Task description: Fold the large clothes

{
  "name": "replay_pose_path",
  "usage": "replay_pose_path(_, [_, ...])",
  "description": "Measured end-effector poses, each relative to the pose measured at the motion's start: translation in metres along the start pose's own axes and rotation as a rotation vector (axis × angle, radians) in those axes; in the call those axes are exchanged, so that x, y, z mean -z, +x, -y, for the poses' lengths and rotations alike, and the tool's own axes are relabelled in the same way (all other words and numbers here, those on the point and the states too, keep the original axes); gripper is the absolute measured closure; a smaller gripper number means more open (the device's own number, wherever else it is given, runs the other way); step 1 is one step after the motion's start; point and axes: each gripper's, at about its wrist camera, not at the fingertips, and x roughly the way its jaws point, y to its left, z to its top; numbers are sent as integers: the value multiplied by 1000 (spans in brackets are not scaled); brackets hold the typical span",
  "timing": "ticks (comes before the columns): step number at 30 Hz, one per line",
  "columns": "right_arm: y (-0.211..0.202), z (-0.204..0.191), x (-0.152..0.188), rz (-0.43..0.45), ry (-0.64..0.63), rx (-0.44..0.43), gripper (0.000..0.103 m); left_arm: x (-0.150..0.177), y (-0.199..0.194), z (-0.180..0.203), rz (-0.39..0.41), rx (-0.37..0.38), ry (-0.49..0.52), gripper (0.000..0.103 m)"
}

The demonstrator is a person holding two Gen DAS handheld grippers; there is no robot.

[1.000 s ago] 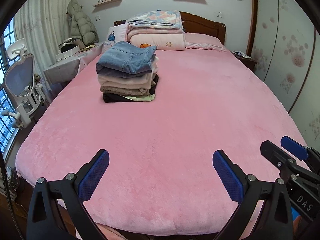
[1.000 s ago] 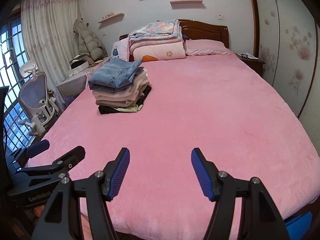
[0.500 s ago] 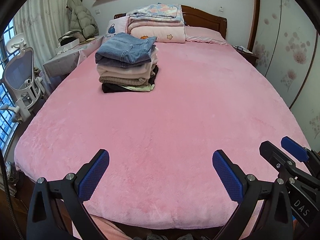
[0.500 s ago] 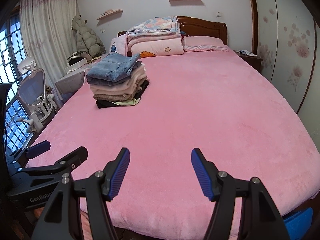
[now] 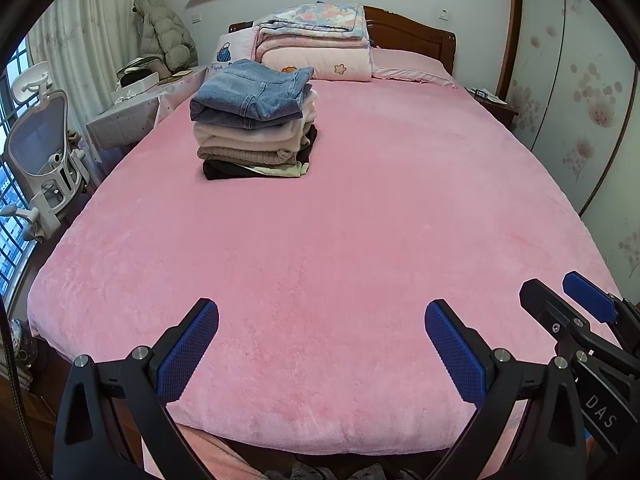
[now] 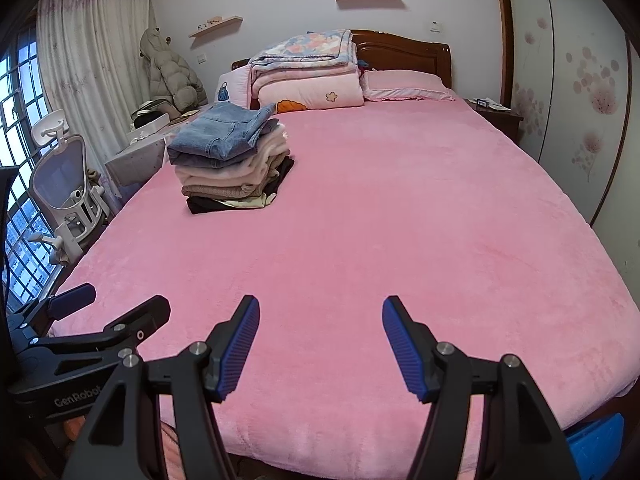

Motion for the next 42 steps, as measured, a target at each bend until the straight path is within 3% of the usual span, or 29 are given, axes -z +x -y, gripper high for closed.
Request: replay_pose_path(42, [1, 3, -1, -2, -14, 14, 39, 1, 1, 0, 9, -12, -2, 0])
